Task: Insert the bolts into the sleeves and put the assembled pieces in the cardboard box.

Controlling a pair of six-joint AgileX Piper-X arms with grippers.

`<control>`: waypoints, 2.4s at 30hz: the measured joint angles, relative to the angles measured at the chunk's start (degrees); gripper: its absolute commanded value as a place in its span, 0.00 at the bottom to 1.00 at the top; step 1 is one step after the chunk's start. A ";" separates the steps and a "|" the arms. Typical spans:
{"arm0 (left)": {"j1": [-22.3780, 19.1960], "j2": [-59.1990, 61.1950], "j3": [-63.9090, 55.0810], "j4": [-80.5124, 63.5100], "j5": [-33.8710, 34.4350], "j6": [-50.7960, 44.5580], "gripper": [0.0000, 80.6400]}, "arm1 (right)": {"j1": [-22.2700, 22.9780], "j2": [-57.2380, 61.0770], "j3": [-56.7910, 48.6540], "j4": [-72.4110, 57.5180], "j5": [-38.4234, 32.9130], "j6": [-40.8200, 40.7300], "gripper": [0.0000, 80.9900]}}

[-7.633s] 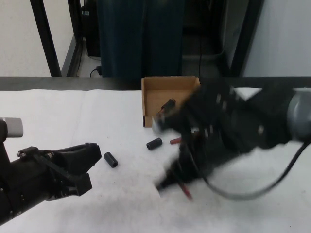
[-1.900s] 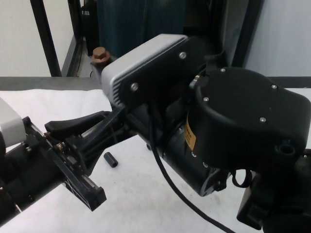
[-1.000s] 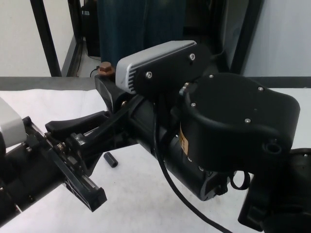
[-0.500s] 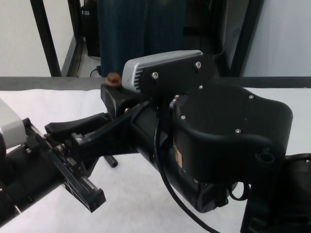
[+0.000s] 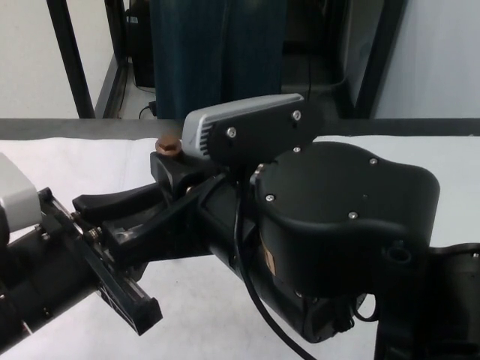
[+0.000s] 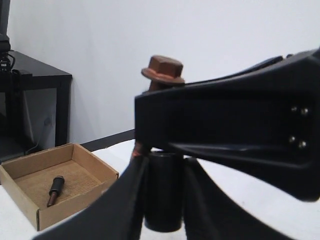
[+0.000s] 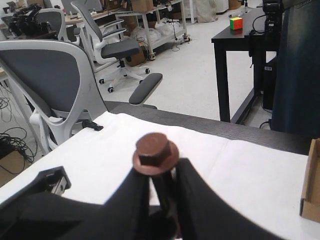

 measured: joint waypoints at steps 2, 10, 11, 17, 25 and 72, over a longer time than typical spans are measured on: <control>0.00 0.00 0.00 0.00 0.08 -0.02 0.01 | 0.00 0.00 0.00 0.00 0.00 0.00 0.21; 0.00 -0.10 0.00 0.82 1.33 -0.27 0.01 | 0.53 0.00 0.00 0.21 -0.41 -0.17 0.40; 0.00 -0.18 0.00 0.88 1.30 -0.27 0.01 | 0.54 0.00 0.00 0.21 -0.41 -0.58 0.41; 0.00 -0.42 0.00 0.98 1.30 -0.40 0.01 | 0.69 0.00 0.00 0.09 -0.41 -1.17 0.41; 0.00 -0.42 0.00 1.22 0.26 2.77 0.01 | 1.03 0.00 0.00 0.09 0.63 -1.95 0.41; 20.92 -0.27 -2.96 30.37 -9.15 0.24 0.01 | -24.21 -0.75 -1.48 14.29 -14.62 -23.08 0.41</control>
